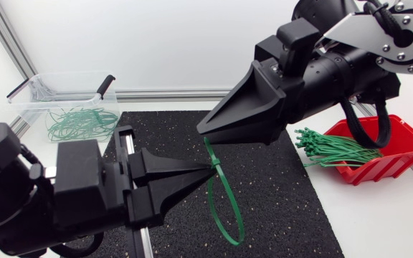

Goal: Take a green cable tie from the red box, thread the tail through the head to close it, then place it in the transparent bin on the left.

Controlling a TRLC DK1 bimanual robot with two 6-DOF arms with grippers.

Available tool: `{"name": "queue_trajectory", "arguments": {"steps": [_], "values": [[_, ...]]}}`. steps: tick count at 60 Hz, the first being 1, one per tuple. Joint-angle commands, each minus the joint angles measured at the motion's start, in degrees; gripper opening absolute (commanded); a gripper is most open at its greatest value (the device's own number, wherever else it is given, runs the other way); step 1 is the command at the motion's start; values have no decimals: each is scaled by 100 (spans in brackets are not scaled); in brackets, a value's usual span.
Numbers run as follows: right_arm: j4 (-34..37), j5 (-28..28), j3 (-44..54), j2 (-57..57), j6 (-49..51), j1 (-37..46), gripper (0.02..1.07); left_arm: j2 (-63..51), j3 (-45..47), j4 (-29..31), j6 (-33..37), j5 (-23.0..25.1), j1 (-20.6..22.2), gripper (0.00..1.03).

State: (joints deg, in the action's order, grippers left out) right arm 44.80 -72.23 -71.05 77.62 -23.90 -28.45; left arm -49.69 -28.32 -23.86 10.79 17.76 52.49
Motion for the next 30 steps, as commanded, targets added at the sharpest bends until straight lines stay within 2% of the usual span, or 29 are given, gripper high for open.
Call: {"name": "queue_trajectory", "arguments": {"steps": [1,12,30], "values": [[170,-46,-67,16,351,-100,26,-85,19,4,169,61,-37,4],[425,-28,29,60,641,-64,31,-85,-25,57,196,87,-72,4],[434,-2,355,-37,843,41,31,-49,-86,153,178,114,-107,4]]}}
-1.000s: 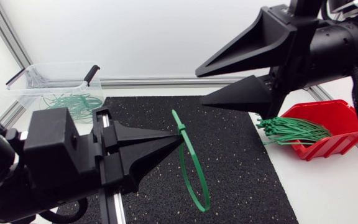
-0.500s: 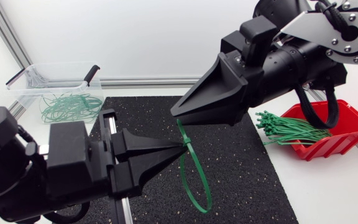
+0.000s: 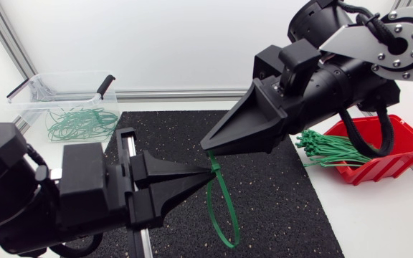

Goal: Take a green cable tie from the red box, thread the tail through the head to close it, then place it in the transparent bin on the left.

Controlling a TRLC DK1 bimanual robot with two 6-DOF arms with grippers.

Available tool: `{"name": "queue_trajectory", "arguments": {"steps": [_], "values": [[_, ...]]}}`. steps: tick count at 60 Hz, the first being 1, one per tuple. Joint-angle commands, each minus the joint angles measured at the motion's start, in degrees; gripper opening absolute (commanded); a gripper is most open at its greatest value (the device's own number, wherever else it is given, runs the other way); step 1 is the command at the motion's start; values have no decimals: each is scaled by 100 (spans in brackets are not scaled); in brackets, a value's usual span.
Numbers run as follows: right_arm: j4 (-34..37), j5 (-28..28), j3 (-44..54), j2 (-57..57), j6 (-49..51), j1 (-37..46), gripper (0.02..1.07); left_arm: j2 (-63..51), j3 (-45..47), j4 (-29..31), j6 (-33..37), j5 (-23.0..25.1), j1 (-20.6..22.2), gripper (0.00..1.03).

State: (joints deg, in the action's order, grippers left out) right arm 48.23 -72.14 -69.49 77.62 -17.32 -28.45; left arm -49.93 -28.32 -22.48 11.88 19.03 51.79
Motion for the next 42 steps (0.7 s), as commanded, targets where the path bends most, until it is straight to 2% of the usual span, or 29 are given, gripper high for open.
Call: {"name": "queue_trajectory", "arguments": {"steps": [1,22,31,42], "values": [[90,-11,208,-37,203,50,31,-25,-95,24,60,-13,-37,4],[134,33,331,-186,238,67,30,71,-174,218,34,-22,15,4],[152,104,340,-230,317,67,8,124,-183,279,34,-39,50,4],[231,253,358,-265,308,23,8,133,-227,341,34,-83,112,4]]}}
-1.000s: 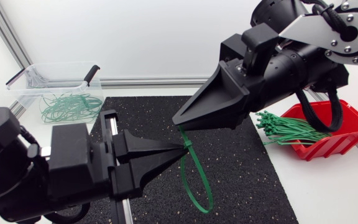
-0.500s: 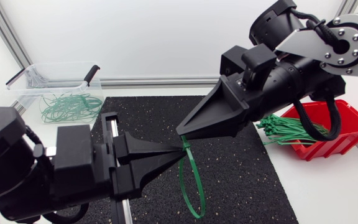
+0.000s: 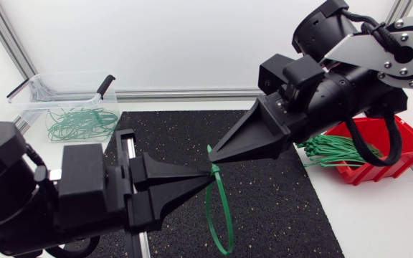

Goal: Take a green cable tie from the red box, thread the tail through the head to close it, then place it in the transparent bin on the left.

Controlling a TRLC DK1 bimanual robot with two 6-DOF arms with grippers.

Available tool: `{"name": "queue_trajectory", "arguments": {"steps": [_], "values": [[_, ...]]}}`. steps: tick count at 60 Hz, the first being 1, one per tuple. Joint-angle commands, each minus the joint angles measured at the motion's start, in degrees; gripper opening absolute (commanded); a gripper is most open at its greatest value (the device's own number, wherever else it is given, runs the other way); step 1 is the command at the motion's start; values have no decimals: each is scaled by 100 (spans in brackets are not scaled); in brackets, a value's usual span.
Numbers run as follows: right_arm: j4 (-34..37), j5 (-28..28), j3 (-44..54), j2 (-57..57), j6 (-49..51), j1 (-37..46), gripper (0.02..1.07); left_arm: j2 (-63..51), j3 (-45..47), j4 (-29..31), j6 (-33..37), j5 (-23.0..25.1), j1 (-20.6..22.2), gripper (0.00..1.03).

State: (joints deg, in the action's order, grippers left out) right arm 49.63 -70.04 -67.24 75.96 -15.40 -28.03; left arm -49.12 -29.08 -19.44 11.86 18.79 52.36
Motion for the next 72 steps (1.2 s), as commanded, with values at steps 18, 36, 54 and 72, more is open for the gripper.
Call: {"name": "queue_trajectory", "arguments": {"steps": [18,36,54,72], "values": [[56,298,-386,173,-148,158,8,61,-133,134,45,-420,644,4],[-6,324,-588,525,-271,281,8,34,-133,160,36,-481,741,4],[188,377,-78,59,-16,193,59,131,-353,679,-184,-622,222,4],[-6,2926,493,33,1048,307,104,-396,-1082,1364,-535,-587,-1852,4]]}}
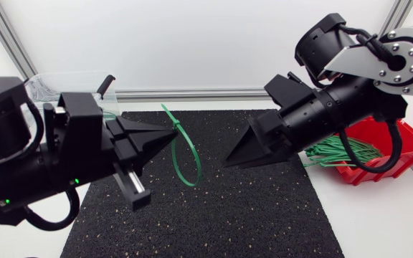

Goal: Take a green cable tie from the red box, thread the tail through the head to close it, then place it in the transparent bin on the left.

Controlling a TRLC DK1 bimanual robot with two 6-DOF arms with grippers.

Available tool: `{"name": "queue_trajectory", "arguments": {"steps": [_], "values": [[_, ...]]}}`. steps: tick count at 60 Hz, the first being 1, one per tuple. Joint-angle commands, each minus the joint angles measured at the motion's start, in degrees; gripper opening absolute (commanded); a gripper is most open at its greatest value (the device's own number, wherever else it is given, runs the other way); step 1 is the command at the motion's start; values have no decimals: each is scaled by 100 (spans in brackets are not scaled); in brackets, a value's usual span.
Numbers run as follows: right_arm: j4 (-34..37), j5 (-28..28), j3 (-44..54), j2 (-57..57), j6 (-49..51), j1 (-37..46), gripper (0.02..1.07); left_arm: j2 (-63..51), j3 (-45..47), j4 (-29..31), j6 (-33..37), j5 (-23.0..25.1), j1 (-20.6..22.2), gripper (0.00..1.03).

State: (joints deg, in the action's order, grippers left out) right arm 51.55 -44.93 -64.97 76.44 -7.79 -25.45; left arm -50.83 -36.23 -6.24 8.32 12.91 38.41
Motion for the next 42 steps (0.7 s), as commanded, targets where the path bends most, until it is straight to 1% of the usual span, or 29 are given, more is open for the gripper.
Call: {"name": "queue_trajectory", "arguments": {"steps": [1,4,7,12,16,19,23,26,31,32,42], "values": [[-251,546,292,2,313,76,104,-296,-411,35,-181,1,-589,4],[-347,924,345,64,428,199,104,-445,-499,18,-181,1,-923,4],[-462,1197,397,99,489,286,104,-639,-649,-18,-199,-25,-1380,4],[-655,1487,485,90,533,427,104,-1078,-965,-149,-252,-245,-2207,4],[-831,1742,591,11,568,453,104,-1465,-1369,-141,-436,-306,-2769,4],[-848,1786,643,-60,577,453,104,-1790,-1712,-132,-506,-403,-3226,4],[-936,1979,731,-139,577,410,104,-2247,-2240,-70,-656,-544,-3657,4],[-1050,2137,837,-244,595,348,104,-2555,-2644,70,-673,-667,-3920,4],[-1226,2366,986,-393,647,260,104,-2986,-3224,334,-796,-728,-4202,4],[-1235,2427,1021,-420,647,225,104,-3109,-3400,439,-796,-807,-4237,4],[-1253,2550,1241,-789,700,181,103,-3768,-4182,668,-796,-1317,-4483,4]]}}
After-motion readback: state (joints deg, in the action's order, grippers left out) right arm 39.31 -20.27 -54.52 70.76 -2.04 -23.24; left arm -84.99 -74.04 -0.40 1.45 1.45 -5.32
